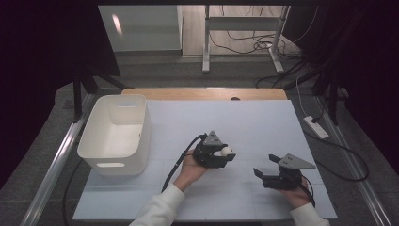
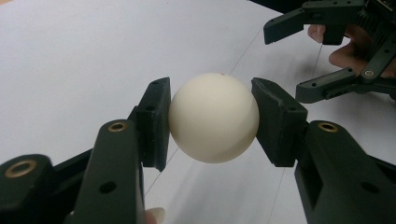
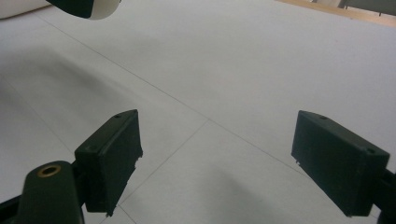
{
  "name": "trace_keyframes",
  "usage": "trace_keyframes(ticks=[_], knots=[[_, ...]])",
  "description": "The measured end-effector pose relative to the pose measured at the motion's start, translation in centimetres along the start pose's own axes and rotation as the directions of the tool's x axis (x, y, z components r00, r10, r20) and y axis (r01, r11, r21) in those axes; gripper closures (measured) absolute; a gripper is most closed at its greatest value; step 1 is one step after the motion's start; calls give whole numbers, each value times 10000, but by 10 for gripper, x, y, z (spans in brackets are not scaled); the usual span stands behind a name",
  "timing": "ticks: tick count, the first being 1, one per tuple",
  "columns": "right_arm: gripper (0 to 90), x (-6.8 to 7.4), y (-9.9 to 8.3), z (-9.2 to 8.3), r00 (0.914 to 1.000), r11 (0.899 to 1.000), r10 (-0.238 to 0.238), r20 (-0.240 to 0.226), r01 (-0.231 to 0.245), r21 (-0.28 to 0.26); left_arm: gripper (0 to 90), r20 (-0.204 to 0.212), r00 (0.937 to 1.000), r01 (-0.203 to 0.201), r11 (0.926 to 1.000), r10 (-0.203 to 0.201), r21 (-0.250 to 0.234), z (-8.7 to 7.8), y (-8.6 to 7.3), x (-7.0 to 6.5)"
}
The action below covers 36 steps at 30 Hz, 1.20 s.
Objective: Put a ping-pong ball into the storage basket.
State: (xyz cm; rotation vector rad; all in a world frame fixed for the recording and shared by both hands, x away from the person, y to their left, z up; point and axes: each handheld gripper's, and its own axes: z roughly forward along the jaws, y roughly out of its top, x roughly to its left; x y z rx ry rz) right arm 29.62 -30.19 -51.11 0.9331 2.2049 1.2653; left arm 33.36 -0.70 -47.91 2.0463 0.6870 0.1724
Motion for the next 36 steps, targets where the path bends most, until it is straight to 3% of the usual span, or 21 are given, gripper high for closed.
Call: trace_keyframes(ticks=[16,36], knots=[[155,0,0,0,10000,10000,-1,37,1,-64,508,-233,9997,-97,9999,96,-54,-5,2,3],[156,0,1,-1,10000,9999,38,-7,-38,-138,508,-1008,9948,131,9997,-151,-209,-21,12,23]])
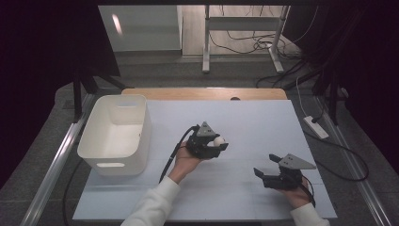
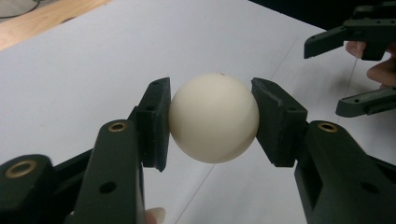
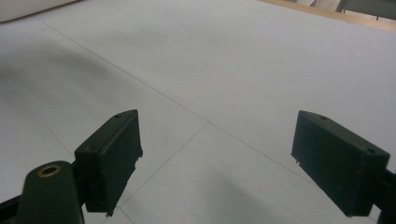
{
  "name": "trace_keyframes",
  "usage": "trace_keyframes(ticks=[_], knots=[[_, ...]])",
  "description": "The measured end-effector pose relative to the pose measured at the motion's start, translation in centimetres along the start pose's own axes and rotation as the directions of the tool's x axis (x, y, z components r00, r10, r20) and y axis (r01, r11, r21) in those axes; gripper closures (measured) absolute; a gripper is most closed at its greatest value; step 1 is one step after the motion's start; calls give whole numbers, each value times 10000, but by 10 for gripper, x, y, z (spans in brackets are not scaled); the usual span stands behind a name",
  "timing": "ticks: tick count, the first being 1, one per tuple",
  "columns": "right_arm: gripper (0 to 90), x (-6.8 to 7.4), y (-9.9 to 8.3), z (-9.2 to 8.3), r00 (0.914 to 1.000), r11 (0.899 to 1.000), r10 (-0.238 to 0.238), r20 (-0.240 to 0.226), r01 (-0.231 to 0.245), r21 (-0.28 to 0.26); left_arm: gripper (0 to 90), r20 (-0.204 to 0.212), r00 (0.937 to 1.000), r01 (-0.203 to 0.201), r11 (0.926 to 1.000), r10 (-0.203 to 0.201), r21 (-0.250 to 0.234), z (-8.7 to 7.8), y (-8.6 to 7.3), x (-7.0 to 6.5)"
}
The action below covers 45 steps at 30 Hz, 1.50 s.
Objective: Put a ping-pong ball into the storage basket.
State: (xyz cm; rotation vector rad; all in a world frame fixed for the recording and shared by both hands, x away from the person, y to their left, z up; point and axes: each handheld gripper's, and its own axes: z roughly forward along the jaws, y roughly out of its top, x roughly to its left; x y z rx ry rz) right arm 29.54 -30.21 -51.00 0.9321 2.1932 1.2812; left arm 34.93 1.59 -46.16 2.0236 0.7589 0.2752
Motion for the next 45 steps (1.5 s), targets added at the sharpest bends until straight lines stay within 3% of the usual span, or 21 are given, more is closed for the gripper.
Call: trace_keyframes(ticks=[19,45], knots=[[157,0,1,0,10000,10000,22,7,-22,-13,508,-671,9976,120,9991,-147,-405,-27,8,12],[158,1,1,0,10000,10000,1,50,-1,6,508,-1602,9855,414,9943,-568,-980,-78,16,32]])
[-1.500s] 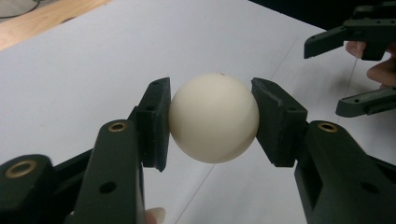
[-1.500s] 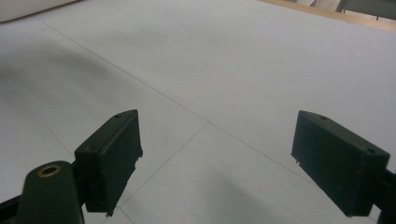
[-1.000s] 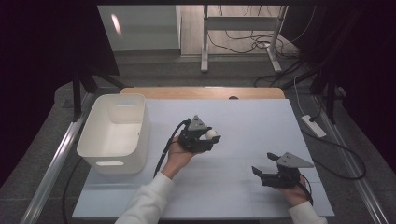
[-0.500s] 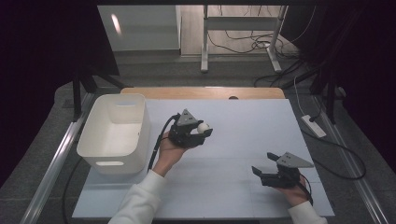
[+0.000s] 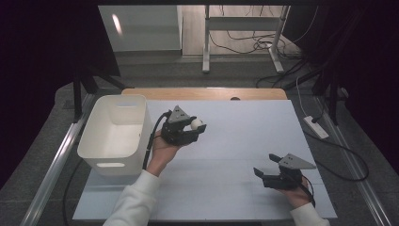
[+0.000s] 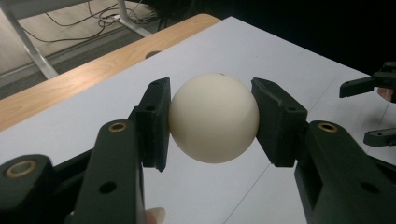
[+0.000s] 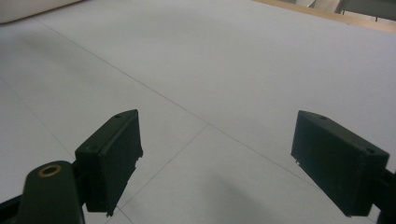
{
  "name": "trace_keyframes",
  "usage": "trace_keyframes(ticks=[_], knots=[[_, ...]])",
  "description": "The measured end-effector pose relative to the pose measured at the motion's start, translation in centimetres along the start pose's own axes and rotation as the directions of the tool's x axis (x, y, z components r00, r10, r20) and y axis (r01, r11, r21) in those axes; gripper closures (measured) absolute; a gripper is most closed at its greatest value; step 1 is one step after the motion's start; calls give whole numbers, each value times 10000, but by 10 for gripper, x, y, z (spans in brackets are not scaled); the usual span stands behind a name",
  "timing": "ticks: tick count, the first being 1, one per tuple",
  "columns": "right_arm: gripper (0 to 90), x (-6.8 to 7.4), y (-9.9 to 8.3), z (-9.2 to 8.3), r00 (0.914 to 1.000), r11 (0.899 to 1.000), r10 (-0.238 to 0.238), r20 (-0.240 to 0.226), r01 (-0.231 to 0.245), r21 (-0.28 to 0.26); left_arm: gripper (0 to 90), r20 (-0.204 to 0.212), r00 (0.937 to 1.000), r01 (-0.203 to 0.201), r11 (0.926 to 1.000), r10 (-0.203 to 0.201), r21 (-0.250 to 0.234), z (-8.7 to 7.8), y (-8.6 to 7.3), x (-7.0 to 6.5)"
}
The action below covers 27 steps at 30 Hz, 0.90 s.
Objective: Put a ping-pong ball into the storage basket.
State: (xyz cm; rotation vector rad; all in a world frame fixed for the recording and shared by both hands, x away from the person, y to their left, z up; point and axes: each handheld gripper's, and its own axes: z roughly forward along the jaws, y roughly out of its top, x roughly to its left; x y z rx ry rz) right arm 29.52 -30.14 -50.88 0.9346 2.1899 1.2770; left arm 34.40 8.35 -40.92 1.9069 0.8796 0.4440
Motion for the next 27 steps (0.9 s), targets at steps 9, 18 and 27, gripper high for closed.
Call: trace_keyframes(ticks=[9,18,27], knots=[[158,0,0,0,10000,10000,6,-2,-6,7,508,-351,9992,164,9997,-170,-179,-16,2,11],[158,0,0,1,10000,10000,-7,7,7,-7,508,-651,9976,210,9992,-232,-343,-31,7,19],[158,0,1,1,10000,10000,19,-11,-19,-38,508,-1010,9942,313,9984,-360,-475,-48,11,31]])
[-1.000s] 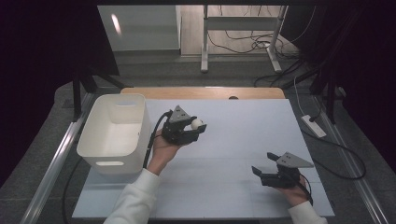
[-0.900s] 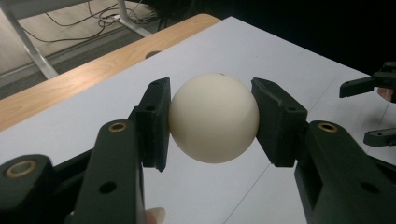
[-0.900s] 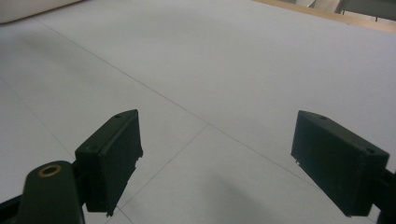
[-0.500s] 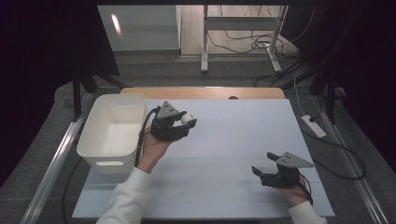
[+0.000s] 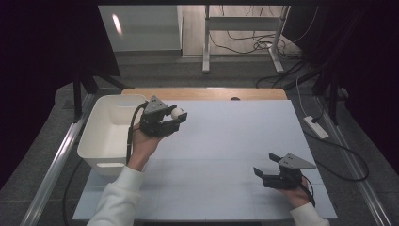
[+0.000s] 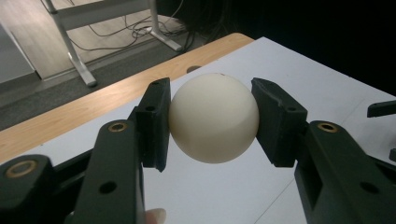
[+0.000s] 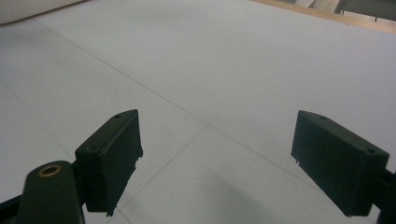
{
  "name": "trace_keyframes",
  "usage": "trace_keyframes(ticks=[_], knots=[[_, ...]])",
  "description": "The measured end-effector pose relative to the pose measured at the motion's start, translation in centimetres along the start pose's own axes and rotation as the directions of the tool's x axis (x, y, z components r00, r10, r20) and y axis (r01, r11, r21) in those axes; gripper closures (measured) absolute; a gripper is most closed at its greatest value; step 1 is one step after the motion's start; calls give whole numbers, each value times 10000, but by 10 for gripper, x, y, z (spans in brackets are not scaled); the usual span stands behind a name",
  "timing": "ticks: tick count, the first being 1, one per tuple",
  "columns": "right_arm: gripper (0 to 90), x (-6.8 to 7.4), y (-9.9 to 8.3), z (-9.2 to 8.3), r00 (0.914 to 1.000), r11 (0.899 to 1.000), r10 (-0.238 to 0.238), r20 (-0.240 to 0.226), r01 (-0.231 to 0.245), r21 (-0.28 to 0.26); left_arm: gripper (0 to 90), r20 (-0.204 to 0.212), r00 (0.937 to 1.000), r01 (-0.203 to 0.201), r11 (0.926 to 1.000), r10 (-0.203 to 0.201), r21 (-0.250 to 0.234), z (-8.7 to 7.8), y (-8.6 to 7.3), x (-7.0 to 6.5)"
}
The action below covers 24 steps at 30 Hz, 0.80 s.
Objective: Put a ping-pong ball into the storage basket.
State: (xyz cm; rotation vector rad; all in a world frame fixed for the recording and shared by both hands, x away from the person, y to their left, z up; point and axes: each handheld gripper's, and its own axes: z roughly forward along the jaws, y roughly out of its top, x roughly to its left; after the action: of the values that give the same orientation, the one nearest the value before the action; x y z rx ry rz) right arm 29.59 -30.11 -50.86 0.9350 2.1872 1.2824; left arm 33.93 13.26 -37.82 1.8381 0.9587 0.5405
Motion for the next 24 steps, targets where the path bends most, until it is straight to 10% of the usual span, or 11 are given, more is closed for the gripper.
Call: trace_keyframes(ticks=[24], knots=[[158,0,1,0,10000,10000,10,-1,-10,-14,508,-913,9946,493,9988,-495,-49,-26,-1,31]])
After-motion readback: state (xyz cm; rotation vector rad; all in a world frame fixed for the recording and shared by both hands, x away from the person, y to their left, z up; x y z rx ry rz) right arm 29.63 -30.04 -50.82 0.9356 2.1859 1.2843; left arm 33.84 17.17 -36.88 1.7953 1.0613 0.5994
